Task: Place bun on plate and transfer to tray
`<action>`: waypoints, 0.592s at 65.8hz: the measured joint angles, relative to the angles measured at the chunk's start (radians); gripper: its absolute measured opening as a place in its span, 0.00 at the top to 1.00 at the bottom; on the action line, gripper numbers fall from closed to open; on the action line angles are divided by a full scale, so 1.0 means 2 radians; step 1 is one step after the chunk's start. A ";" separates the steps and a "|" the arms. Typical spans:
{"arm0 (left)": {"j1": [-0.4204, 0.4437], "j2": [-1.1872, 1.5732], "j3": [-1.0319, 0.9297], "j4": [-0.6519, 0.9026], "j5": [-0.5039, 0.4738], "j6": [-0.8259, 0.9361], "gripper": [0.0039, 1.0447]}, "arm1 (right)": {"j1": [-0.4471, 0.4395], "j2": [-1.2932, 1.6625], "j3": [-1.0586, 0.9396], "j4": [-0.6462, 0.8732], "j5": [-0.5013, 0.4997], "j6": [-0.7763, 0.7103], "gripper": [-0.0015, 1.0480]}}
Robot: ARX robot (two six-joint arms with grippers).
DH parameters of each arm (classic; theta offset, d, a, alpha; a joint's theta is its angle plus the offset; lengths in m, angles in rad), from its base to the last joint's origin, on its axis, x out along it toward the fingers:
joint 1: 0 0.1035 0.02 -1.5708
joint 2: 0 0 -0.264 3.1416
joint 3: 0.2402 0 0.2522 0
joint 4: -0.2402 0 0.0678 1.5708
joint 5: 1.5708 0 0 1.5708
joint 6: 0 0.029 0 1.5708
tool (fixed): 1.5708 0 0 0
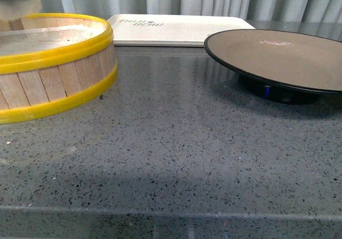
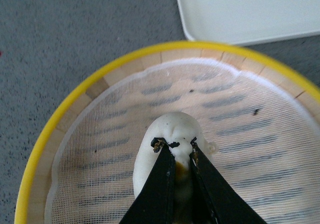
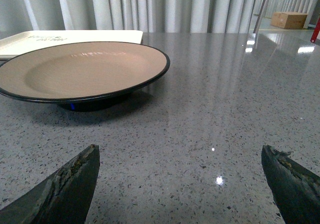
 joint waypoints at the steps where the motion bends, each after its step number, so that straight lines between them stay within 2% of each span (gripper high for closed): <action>1: -0.005 -0.001 0.006 -0.002 -0.001 0.000 0.96 | 0.000 0.000 0.000 0.000 0.000 0.000 0.08; 11: -0.047 -0.004 0.048 -0.014 -0.006 -0.001 0.96 | 0.000 0.000 0.000 0.000 0.000 0.000 0.08; 39: -0.231 0.091 0.140 -0.005 -0.040 -0.001 0.96 | 0.000 0.000 0.000 0.000 0.000 0.000 0.08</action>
